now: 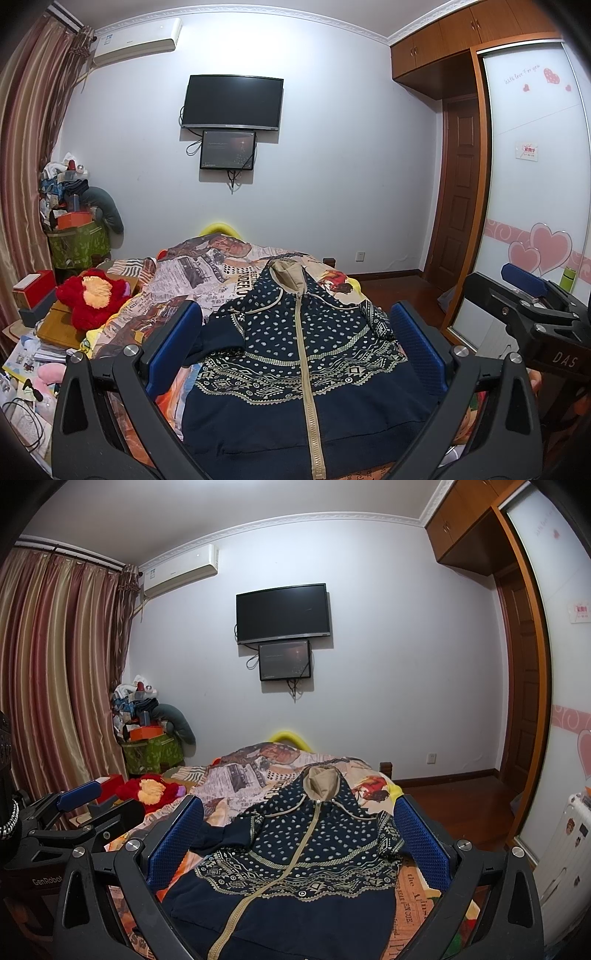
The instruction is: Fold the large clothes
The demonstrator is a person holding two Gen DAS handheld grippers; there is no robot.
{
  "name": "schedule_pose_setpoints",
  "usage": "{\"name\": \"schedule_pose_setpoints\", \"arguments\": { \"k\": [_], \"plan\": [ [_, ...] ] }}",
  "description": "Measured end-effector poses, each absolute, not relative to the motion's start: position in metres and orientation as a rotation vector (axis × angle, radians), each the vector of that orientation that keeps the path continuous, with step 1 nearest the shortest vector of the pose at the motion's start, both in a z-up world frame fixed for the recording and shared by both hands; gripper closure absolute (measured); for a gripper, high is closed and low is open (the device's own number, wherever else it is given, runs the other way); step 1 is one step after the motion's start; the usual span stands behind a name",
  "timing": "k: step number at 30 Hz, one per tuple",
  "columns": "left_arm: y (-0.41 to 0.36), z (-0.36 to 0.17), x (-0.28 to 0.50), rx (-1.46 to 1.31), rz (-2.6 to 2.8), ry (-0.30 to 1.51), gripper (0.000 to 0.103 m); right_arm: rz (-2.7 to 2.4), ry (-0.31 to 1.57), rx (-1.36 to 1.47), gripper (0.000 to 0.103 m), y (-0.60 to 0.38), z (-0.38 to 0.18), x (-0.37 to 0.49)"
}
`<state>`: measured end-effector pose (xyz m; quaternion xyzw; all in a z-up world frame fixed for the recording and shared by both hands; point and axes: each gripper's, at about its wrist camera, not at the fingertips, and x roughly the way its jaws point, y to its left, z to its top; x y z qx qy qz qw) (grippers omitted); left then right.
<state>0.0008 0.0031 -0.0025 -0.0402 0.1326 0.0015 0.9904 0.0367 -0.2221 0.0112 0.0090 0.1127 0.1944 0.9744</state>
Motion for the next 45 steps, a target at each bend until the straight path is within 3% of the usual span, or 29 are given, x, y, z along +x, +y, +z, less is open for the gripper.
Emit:
{"name": "schedule_pose_setpoints", "arguments": {
  "k": [16,23,32,45],
  "plan": [
    [0.004,-0.002,0.004,-0.072,0.008,0.261,0.0,0.393,0.228,0.017,0.0,-0.222,0.011,0.037],
    [0.037,-0.006,0.04,-0.045,0.064,0.259,0.0,0.417,0.258,-0.008,0.0,-0.213,0.009,0.065],
    [0.118,-0.048,0.136,-0.05,0.145,0.467,0.0,0.448,0.354,-0.161,0.0,-0.151,-0.027,0.156],
    [0.226,-0.147,0.281,-0.019,0.264,0.815,0.0,0.545,0.688,-0.243,0.003,-0.068,-0.12,0.318]
  ]
}}
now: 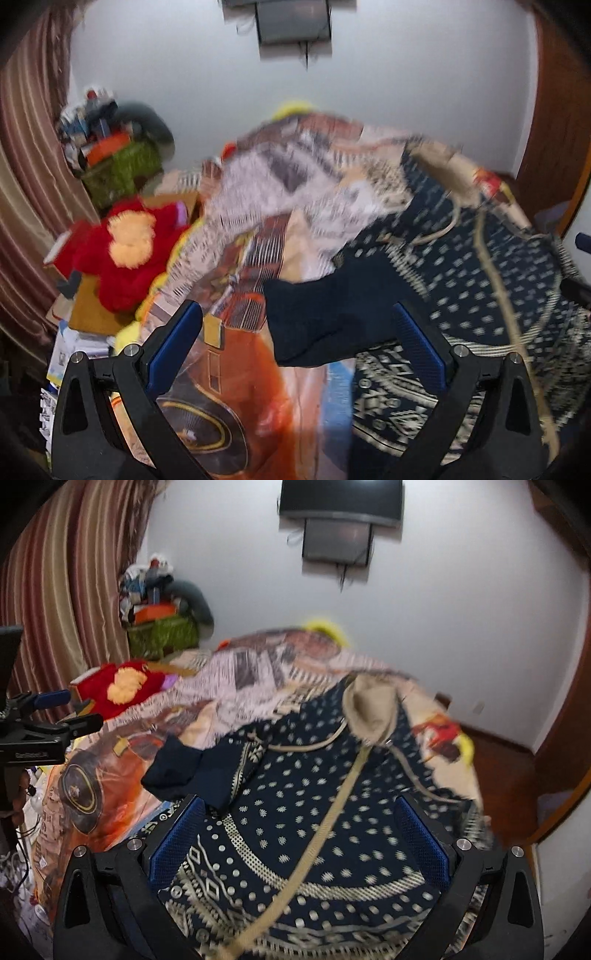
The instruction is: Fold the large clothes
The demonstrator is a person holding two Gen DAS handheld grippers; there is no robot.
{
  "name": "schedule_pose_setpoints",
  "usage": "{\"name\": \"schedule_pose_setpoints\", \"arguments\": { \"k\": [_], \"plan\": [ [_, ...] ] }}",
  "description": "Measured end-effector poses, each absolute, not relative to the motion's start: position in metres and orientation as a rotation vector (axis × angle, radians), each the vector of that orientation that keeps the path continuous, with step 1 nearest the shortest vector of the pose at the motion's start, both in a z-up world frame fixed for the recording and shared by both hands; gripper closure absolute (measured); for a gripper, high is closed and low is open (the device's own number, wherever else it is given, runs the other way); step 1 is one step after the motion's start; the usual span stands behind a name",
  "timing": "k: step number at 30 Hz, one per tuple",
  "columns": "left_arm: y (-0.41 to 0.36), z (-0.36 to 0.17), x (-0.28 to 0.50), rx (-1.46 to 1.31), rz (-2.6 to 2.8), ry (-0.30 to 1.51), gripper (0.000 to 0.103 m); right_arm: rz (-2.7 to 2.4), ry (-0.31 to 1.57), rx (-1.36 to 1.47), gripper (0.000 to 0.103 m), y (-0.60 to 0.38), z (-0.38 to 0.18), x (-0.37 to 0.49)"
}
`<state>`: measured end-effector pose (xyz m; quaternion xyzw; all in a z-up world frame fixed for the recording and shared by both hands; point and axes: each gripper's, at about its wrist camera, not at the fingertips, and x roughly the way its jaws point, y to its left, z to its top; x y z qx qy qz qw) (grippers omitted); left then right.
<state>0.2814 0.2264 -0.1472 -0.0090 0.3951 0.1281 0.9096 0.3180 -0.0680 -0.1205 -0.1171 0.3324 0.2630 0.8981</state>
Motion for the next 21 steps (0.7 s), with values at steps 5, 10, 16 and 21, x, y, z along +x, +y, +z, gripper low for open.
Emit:
{"name": "schedule_pose_setpoints", "arguments": {
  "k": [5,10,16,21],
  "plan": [
    [0.245,-0.204,0.319,-0.097,0.242,0.959,0.005,0.58,0.82,-0.226,0.012,-0.046,-0.156,0.371],
    [0.242,-0.257,0.353,-0.158,0.178,1.086,0.022,0.591,0.913,-0.204,0.017,-0.032,-0.191,0.414],
    [0.241,-0.296,0.378,-0.147,0.179,1.149,0.045,0.599,0.994,-0.178,0.018,-0.031,-0.219,0.444],
    [0.252,-0.296,0.38,-0.193,0.213,1.125,0.08,0.615,1.039,-0.135,0.018,-0.034,-0.231,0.454]
  ]
}}
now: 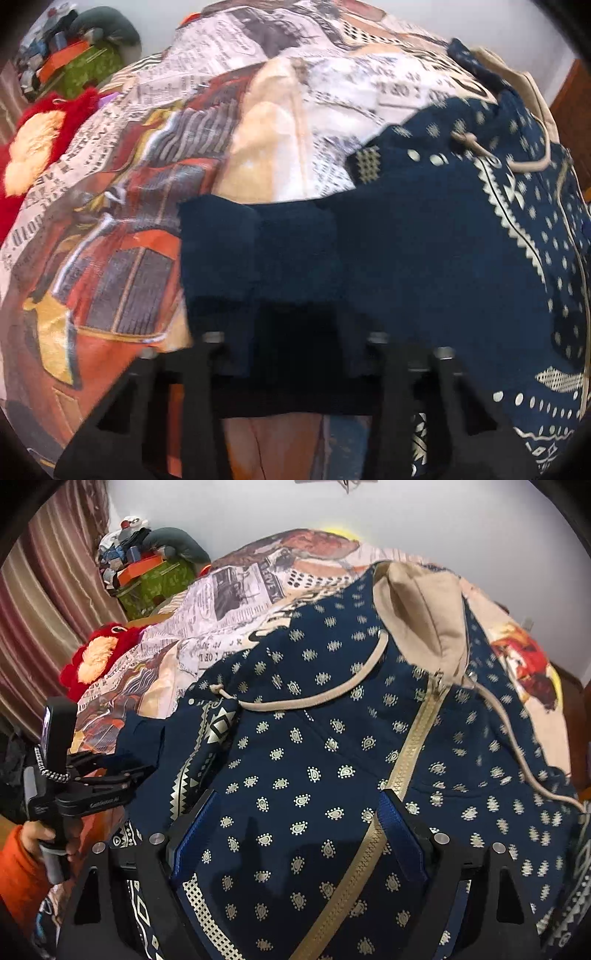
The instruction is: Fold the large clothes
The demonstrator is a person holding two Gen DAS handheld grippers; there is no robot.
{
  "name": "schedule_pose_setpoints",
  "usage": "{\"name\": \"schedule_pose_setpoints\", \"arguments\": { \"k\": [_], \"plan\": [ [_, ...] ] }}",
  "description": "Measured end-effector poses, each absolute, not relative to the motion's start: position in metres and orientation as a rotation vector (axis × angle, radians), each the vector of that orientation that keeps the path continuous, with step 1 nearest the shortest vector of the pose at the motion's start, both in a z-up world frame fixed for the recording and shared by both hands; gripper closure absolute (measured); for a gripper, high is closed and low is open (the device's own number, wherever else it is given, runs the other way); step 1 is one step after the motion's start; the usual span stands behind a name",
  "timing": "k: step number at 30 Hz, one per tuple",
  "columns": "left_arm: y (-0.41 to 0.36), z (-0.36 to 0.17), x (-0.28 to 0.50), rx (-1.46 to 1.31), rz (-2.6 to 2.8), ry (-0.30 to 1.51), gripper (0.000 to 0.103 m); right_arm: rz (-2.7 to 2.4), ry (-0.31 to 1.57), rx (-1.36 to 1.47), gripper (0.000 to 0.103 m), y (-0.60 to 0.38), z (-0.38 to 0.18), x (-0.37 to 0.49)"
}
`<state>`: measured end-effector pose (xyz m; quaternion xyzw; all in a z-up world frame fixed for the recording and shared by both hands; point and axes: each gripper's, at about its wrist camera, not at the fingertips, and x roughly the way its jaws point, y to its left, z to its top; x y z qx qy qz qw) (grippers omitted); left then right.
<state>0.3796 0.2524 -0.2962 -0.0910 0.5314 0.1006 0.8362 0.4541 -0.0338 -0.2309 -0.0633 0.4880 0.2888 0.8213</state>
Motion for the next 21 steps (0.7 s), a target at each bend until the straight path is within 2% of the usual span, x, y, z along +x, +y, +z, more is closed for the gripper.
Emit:
{"name": "schedule_pose_setpoints", "arguments": {
  "k": [1,3,9,15,21],
  "plan": [
    [0.254,-0.292,0.378,-0.207,0.213,1.12,0.09,0.616,1.05,-0.122,0.018,-0.035,-0.233,0.455],
    [0.255,-0.28,0.376,-0.222,0.206,1.105,0.093,0.616,1.064,-0.105,0.018,-0.037,-0.236,0.456],
    [0.242,-0.229,0.364,-0.234,0.145,1.027,0.094,0.619,1.057,-0.06,0.018,-0.044,-0.224,0.454],
    [0.195,-0.163,0.371,-0.268,-0.029,0.932,0.094,0.688,1.04,0.016,0.018,-0.048,-0.198,0.446],
    [0.124,-0.156,0.394,-0.216,-0.17,0.955,0.094,0.71,0.998,0.076,0.018,-0.069,-0.168,0.438]
  ]
}}
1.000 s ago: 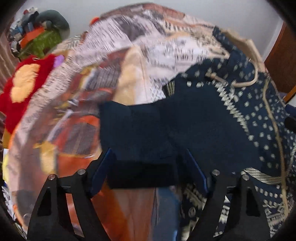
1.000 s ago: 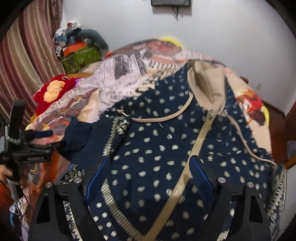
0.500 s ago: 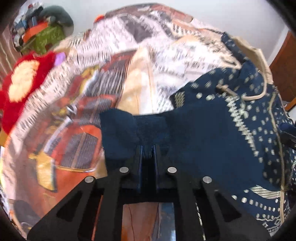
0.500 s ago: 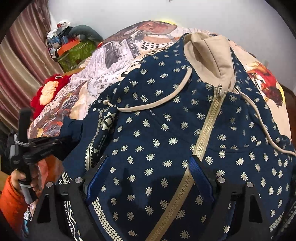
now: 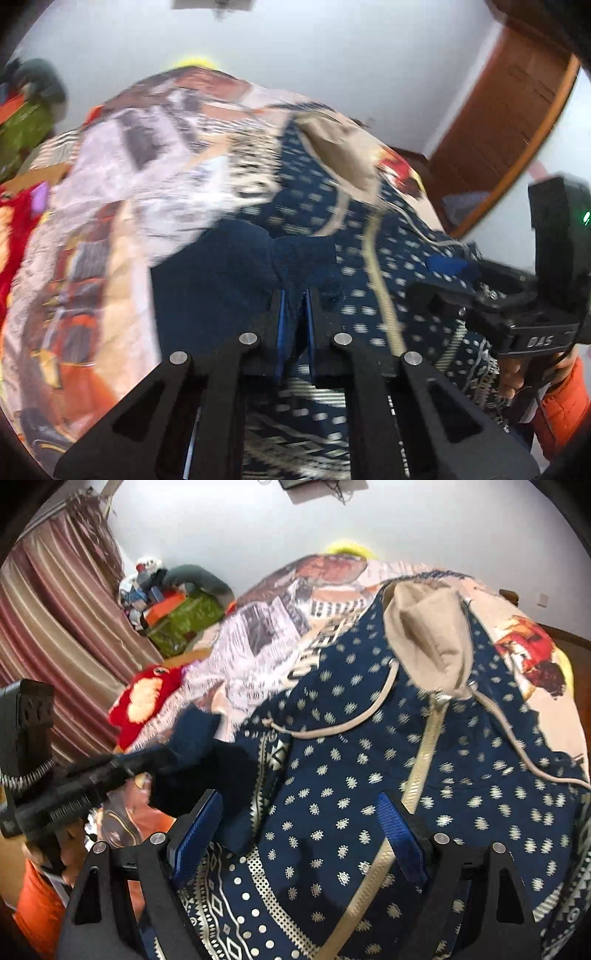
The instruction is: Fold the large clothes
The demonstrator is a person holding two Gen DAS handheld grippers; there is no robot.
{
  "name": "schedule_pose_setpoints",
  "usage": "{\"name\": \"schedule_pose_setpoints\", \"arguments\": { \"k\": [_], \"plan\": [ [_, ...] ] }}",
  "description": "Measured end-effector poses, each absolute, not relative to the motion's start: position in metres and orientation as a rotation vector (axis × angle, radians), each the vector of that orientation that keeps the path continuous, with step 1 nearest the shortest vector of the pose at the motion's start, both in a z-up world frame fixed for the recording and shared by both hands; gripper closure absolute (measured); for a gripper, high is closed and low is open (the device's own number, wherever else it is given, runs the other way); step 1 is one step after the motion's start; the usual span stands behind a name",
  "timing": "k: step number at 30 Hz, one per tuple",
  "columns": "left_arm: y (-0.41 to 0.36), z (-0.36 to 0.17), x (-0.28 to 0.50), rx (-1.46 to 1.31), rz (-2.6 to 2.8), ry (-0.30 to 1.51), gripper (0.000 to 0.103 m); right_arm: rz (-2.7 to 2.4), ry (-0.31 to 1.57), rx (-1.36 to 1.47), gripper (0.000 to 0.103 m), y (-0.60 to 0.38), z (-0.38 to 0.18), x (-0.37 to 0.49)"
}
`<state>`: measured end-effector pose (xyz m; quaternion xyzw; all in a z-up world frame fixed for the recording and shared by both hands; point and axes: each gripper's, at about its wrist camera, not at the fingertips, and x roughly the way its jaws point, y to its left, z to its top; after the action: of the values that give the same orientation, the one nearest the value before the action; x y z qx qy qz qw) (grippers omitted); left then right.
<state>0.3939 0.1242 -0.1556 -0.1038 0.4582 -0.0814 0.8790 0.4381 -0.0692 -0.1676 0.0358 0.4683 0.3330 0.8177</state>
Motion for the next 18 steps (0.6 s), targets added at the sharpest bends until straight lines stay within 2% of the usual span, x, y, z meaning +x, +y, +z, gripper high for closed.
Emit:
{"name": "schedule_pose_setpoints", "arguments": {
  "k": [7,14,15,18],
  "plan": [
    [0.04,-0.187,0.415,-0.218,-0.324,1.034,0.094,0.619,1.019,0.075,0.018,-0.126,-0.166,0.44],
    [0.003,-0.222,0.422,-0.126,-0.313,1.105,0.092,0.544,1.18,0.165,0.018,-0.173,-0.206,0.459],
    [0.005,-0.22,0.42,-0.128,-0.311,1.101,0.09,0.545,1.199,0.174,0.018,-0.174,-0.211,0.46],
    [0.015,-0.21,0.416,-0.132,-0.284,1.093,0.075,0.557,1.217,0.151,0.02,-0.169,-0.22,0.463]
  ]
}}
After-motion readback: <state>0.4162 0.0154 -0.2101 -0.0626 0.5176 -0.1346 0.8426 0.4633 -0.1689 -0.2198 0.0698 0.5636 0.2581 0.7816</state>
